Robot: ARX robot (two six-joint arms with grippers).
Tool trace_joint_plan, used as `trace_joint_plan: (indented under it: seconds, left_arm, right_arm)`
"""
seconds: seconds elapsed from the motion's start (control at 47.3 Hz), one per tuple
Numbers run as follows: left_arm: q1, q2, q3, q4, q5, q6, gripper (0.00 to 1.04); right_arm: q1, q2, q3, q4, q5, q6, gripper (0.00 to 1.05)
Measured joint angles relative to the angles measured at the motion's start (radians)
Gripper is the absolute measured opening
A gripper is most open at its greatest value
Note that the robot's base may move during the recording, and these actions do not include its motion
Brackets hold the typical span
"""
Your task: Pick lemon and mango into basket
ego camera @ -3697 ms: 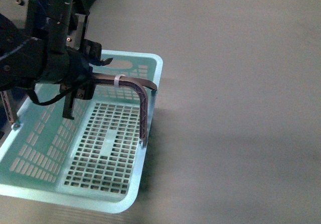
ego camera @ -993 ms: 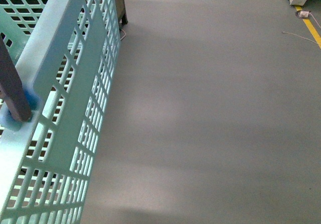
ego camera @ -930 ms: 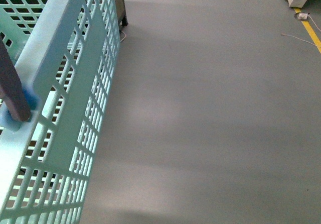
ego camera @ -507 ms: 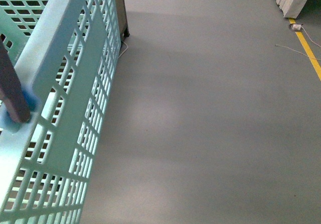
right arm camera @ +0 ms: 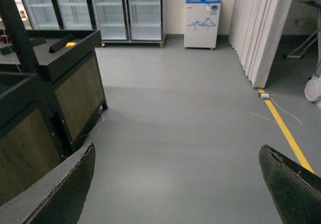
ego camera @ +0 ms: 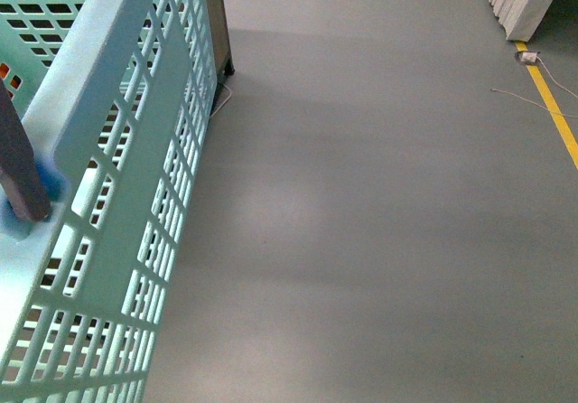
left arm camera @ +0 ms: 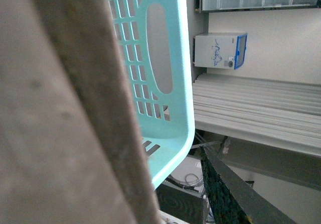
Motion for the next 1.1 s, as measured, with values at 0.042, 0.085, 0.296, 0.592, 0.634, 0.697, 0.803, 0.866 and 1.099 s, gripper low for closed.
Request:
trace_joint_plan:
  seconds: [0.042, 0.085, 0.296, 0.592, 0.634, 0.697, 0.803, 0.866, 1.099]
  left_arm:
    - [0.000, 0.000, 0.000, 0.000, 0.000, 0.000, 0.29]
    - [0.000, 0.000, 0.000, 0.000, 0.000, -0.001, 0.29]
    - [-0.005, 0.000, 0.000, 0.000, 0.023, -0.010, 0.29]
    - [-0.001, -0.002, 0.001, 0.000, 0.005, -0.002, 0.29]
    - [-0.001, -0.001, 0.001, -0.001, 0.003, -0.003, 0.29]
    - [-0.001, -0.002, 0.001, -0.001, 0.002, 0.000, 0.29]
    - [-0.001, -0.002, 0.001, -0.001, -0.002, 0.000, 0.29]
    - [-0.001, -0.002, 0.001, -0.001, 0.002, -0.001, 0.29]
    - [0.000, -0.002, 0.002, -0.001, 0.001, 0.000, 0.29]
  right_arm:
    - [0.000, 0.000, 0.000, 0.000, 0.000, 0.000, 0.96]
    - [0.000, 0.000, 0.000, 0.000, 0.000, 0.000, 0.96]
    - [0.000, 0.000, 0.000, 0.000, 0.004, 0.000, 0.96]
    - [0.000, 0.001, 0.000, 0.000, 0.003, 0.000, 0.96]
    - [0.000, 0.001, 0.000, 0.000, 0.003, 0.000, 0.96]
    - [0.000, -0.002, 0.000, 0.000, -0.001, 0.000, 0.96]
    - [0.000, 0.000, 0.000, 0.000, 0.001, 0.000, 0.96]
    - [0.000, 0.000, 0.000, 0.000, 0.001, 0.000, 0.96]
    - [0.000, 0.000, 0.000, 0.000, 0.001, 0.000, 0.96]
